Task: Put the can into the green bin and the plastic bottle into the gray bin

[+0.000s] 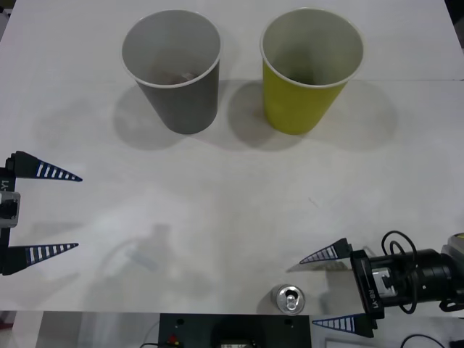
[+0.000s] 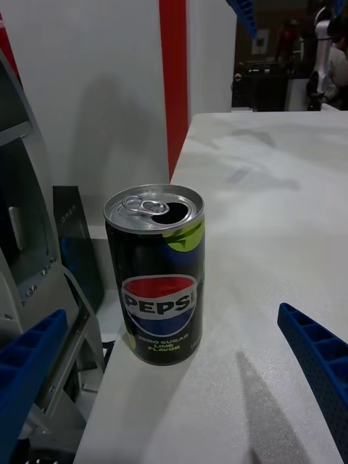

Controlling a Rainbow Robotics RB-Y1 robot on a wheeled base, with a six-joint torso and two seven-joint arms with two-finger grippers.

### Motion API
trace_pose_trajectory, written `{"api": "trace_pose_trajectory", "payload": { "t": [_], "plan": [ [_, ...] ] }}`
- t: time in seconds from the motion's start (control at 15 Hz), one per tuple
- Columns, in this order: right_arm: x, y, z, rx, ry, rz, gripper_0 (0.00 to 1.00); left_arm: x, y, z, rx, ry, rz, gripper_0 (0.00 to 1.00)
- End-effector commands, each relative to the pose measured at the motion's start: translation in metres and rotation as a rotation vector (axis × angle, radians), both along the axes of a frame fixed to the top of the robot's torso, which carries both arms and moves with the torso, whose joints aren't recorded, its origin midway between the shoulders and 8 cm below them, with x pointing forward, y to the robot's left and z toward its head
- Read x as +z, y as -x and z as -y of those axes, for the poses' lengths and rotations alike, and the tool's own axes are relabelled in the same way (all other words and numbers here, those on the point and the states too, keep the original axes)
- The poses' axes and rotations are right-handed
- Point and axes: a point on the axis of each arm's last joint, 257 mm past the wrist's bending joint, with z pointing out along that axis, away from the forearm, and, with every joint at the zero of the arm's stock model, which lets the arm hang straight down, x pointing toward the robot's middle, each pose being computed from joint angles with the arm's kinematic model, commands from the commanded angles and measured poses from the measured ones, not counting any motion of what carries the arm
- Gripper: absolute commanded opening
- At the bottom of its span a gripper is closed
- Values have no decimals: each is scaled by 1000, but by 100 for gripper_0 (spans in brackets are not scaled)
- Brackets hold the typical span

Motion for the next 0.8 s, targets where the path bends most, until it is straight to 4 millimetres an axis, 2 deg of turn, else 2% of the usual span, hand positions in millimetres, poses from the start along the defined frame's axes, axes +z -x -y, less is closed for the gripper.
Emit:
{"api": "trace_pose_trajectory", "payload": {
  "t": [0.07, 0.8],
  "plan": [
    [-5, 3, -14, 5, -10, 1, 100, 0, 0, 0, 0, 0, 0, 100],
    [-14, 14, -57, 35, -57, 10, 100, 0, 0, 0, 0, 0, 0, 100]
  ]
}}
